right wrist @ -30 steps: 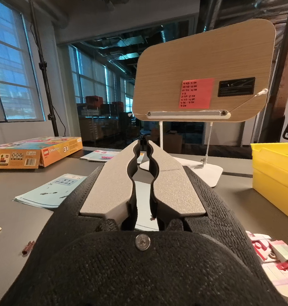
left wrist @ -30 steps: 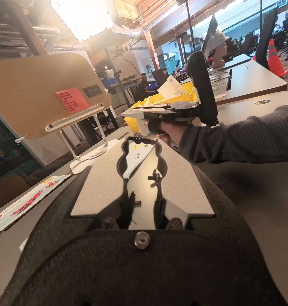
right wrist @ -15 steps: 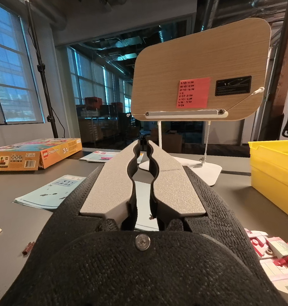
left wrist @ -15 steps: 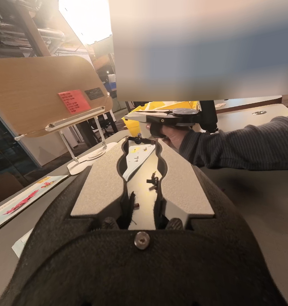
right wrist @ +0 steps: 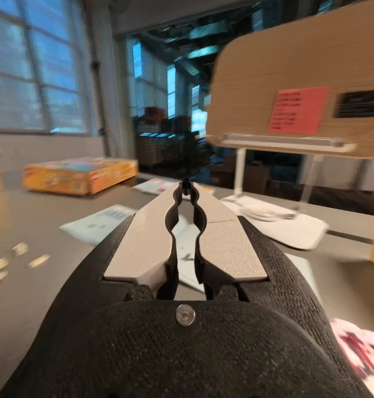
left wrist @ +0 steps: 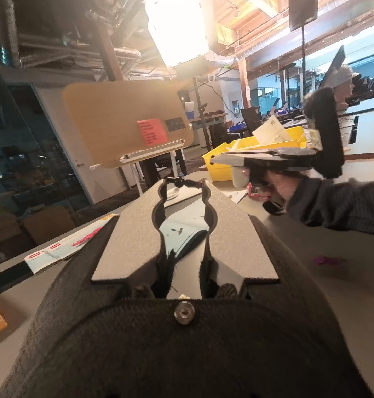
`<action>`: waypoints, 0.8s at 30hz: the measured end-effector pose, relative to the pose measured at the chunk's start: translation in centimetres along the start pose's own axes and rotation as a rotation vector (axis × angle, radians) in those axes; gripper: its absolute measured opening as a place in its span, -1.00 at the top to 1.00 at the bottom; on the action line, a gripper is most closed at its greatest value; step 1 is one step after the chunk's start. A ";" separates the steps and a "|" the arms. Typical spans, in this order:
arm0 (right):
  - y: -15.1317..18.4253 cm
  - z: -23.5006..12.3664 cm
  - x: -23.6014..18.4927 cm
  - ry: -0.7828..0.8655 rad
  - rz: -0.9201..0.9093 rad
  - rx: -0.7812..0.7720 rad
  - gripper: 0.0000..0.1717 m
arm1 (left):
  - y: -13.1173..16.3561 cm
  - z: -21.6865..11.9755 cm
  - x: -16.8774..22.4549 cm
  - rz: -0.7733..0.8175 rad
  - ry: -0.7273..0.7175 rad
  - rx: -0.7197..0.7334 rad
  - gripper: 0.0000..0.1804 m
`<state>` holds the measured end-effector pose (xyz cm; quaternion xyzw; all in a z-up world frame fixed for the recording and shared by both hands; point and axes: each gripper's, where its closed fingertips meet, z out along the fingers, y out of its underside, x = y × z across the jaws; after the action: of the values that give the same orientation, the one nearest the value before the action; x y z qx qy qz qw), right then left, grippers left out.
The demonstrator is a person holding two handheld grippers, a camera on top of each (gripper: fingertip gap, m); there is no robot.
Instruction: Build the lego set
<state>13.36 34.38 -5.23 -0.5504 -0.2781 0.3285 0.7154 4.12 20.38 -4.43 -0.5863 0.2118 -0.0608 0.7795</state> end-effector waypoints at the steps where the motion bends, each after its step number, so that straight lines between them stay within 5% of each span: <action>1: 0.4 0.1 -1.9 -0.124 0.009 -0.044 0.95 | 0.1 -0.1 -0.1 0.012 -0.006 -0.003 0.67; 5: 1.8 -3.6 -11.6 -0.795 0.110 -0.282 0.94 | 0.1 -0.2 0.0 0.051 0.002 -0.011 0.66; 8: 5.5 -6.7 -14.3 -0.982 -0.039 -0.511 0.94 | 0.6 -0.2 0.6 0.013 0.063 -0.043 0.66; 16: 9.5 -9.2 -15.1 -1.062 -0.190 -0.763 0.94 | 5.1 0.0 4.2 -0.081 0.330 -0.422 0.66; 24: 9.8 -9.5 -14.6 -1.060 -0.197 -0.781 0.93 | 8.7 -1.2 7.5 -0.008 0.459 -0.675 0.66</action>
<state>9.73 19.04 -17.51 -0.5051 -0.7399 0.3628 0.2563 9.09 19.40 -14.83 -0.7814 0.3858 -0.1203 0.4755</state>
